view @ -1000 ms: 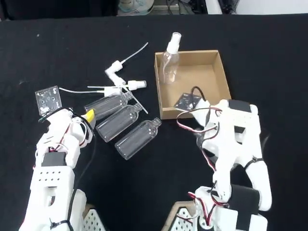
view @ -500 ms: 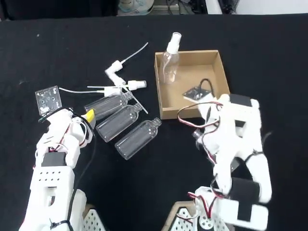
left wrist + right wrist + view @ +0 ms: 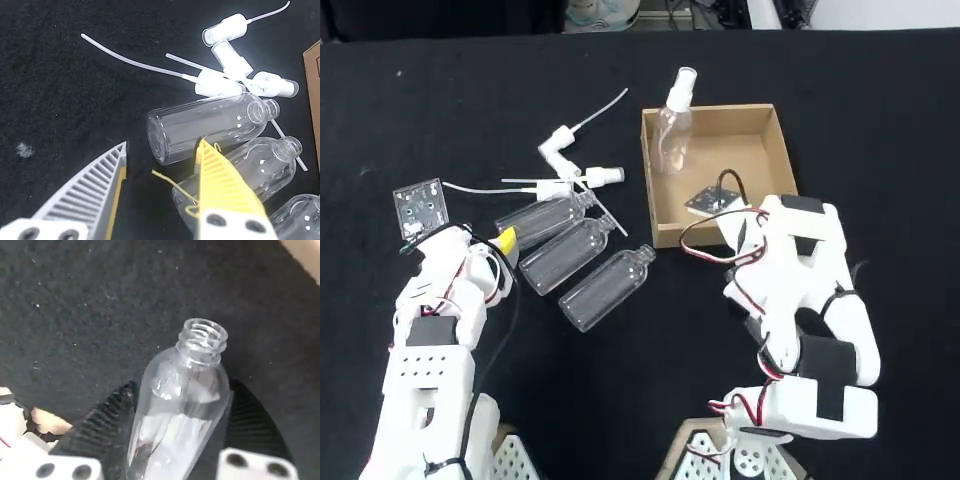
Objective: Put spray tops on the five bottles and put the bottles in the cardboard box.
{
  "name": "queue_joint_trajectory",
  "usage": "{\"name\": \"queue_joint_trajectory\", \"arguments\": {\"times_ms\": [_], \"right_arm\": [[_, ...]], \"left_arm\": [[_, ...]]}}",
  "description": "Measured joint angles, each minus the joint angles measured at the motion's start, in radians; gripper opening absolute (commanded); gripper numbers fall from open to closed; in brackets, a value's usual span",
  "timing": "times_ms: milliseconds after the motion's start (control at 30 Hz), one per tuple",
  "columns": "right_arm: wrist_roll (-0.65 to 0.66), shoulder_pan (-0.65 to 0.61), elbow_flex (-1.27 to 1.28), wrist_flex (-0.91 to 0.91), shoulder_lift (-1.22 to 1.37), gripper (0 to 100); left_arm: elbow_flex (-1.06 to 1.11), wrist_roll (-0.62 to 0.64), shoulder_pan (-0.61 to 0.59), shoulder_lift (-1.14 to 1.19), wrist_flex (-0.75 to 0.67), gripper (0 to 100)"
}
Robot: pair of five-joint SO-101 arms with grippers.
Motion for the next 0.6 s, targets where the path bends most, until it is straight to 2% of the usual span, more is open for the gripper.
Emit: {"name": "queue_joint_trajectory", "arguments": {"times_ms": [67, 100, 167, 333, 467, 600], "right_arm": [[0.000, 0.000, 0.000, -0.009, 0.000, 2.5], [0.000, 0.000, 0.000, -0.009, 0.000, 0.5], [-0.028, 0.017, 0.000, -0.015, -0.005, 3.2], [-0.043, 0.140, 0.005, -0.044, -0.130, 1.5], [-0.049, 0.301, 0.005, -0.071, -0.204, 1.5], [-0.152, 0.465, 0.005, -0.163, -0.201, 2.3]], "left_arm": [[0.000, 0.000, 0.000, 0.000, 0.000, 22], [0.000, 0.000, 0.000, 0.000, 0.000, 22], [0.000, 0.000, 0.000, 0.000, 0.000, 22], [0.000, 0.000, 0.000, 0.000, 0.000, 22], [0.000, 0.000, 0.000, 0.000, 0.000, 22], [0.000, 0.000, 0.000, 0.000, 0.000, 22]]}}
